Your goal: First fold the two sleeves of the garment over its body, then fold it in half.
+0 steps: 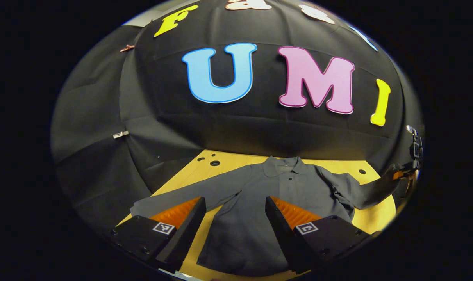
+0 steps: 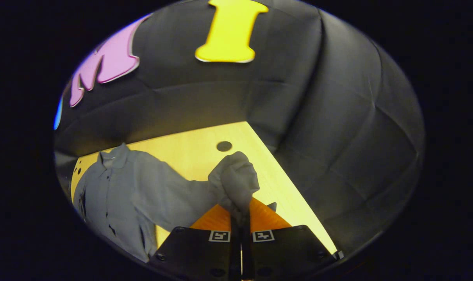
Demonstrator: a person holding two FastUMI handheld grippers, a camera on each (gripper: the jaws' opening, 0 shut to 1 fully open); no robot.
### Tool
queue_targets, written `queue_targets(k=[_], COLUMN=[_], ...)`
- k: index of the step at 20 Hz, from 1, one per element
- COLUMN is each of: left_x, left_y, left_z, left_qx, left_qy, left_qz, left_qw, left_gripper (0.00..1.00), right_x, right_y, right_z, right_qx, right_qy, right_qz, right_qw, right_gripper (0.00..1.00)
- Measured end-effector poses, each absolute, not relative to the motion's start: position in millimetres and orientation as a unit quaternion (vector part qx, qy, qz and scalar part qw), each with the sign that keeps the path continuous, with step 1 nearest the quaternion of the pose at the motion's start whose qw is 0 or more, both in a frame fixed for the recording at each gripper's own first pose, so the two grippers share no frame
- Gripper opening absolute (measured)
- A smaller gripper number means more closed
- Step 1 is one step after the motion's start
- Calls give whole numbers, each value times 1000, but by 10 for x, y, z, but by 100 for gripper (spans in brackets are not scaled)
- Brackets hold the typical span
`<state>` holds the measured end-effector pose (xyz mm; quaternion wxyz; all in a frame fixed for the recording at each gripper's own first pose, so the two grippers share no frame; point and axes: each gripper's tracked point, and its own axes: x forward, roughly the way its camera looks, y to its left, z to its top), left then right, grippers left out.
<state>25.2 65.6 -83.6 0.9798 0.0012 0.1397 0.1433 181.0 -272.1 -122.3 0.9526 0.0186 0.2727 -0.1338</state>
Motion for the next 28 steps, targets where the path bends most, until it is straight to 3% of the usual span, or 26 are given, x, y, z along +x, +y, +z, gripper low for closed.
queue_targets(k=[8,18,28], left_x=[129,-364,-806], left_y=[1379,2220,2978], left_z=[-1001,-1147,-1257], left_qx=[-27,-40,-44], left_qy=[144,145,159], left_qz=[184,266,345], left_qw=[972,952,924], left_gripper=[96,96,96], right_x=[1780,2095,2242], right_y=[-1667,242,2037], right_z=[-149,-240,-878], right_qx=[-55,-121,-104], right_qy=[219,224,269], right_qz=[-49,86,191], right_qw=[973,963,938], right_gripper=[6,6,6])
